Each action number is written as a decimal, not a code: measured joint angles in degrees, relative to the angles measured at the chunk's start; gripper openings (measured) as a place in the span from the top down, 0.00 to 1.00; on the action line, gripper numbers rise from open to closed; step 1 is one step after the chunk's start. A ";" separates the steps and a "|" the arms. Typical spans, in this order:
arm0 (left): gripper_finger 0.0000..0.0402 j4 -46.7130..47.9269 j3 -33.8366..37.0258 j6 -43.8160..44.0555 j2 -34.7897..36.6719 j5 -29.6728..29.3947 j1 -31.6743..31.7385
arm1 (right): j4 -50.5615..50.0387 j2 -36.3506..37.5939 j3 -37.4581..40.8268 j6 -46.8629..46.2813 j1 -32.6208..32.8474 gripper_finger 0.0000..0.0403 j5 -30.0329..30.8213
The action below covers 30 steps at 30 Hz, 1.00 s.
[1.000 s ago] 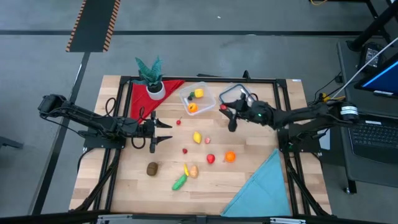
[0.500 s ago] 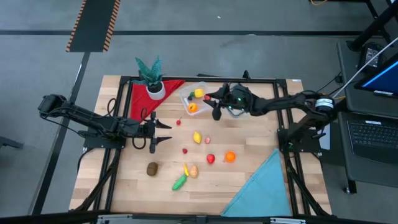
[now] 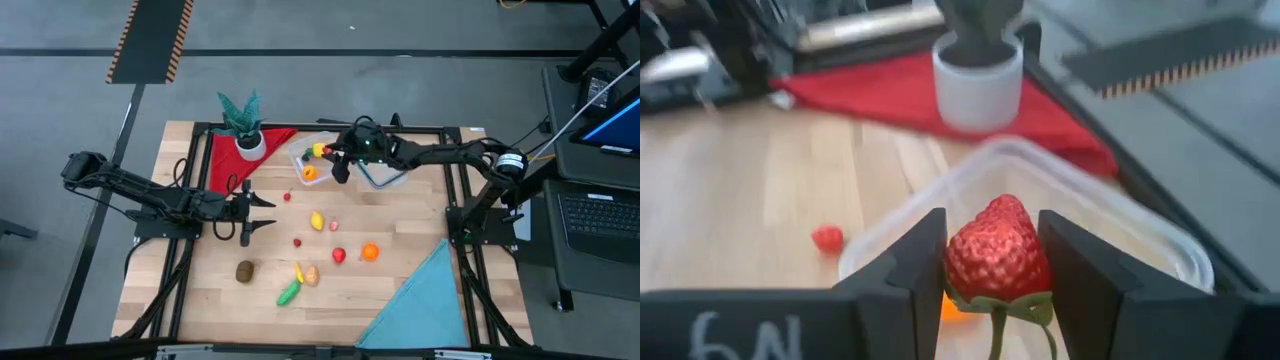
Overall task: Pick and placing Produce into tupperware
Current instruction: Put the right red strawberry into the transparent container
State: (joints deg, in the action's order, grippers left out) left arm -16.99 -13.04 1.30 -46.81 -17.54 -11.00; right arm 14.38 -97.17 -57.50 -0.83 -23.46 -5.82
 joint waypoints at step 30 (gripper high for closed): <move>0.49 0.17 0.00 0.07 0.00 0.00 0.00 | -17.10 -11.70 -10.22 2.96 -0.32 0.64 0.21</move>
State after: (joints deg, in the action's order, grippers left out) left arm -16.83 -13.04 1.37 -46.81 -17.54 -11.00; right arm -2.72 -108.86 -67.72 2.13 -23.78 -5.62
